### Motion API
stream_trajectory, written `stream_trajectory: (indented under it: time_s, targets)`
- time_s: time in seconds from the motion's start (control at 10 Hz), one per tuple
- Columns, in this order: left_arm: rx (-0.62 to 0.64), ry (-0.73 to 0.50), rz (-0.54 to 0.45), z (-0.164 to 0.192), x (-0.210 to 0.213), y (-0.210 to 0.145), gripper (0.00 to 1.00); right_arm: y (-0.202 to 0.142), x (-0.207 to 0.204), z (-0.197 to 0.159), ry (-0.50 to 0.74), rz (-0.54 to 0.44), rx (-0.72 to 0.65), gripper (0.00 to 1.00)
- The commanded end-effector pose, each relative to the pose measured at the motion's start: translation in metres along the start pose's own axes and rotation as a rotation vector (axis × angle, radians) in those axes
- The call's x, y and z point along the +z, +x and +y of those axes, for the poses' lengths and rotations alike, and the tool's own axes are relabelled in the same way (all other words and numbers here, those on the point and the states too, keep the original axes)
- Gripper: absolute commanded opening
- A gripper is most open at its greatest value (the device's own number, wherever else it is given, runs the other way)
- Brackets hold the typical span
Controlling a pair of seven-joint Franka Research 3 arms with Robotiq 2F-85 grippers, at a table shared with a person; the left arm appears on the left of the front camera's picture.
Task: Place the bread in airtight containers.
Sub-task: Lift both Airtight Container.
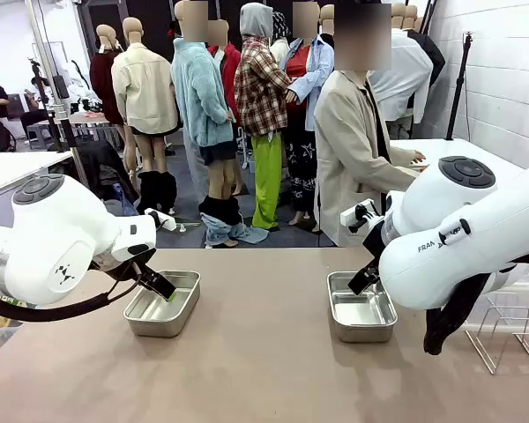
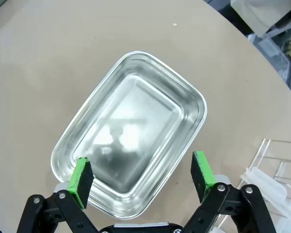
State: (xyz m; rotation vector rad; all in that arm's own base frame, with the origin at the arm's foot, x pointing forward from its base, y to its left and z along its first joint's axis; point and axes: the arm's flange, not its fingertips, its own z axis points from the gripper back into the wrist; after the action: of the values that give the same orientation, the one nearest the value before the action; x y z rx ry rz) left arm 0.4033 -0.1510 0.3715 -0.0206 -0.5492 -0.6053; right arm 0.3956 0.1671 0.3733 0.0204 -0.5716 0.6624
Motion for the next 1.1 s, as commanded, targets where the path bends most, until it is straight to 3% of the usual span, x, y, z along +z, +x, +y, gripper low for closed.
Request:
stream_trajectory:
  time_s: [0.0,1.0]
  targets:
    - [0.000,0.000,0.000,0.0000,0.0000,0.0000,1.00,0.0000,0.0000,0.0000,0.000,0.000,0.000,1.00]
    - [-0.002,0.000,0.000,-0.0011,0.0000,0.0003,1.00,0.0000,0.0000,0.0001,0.000,0.000,0.000,1.00]
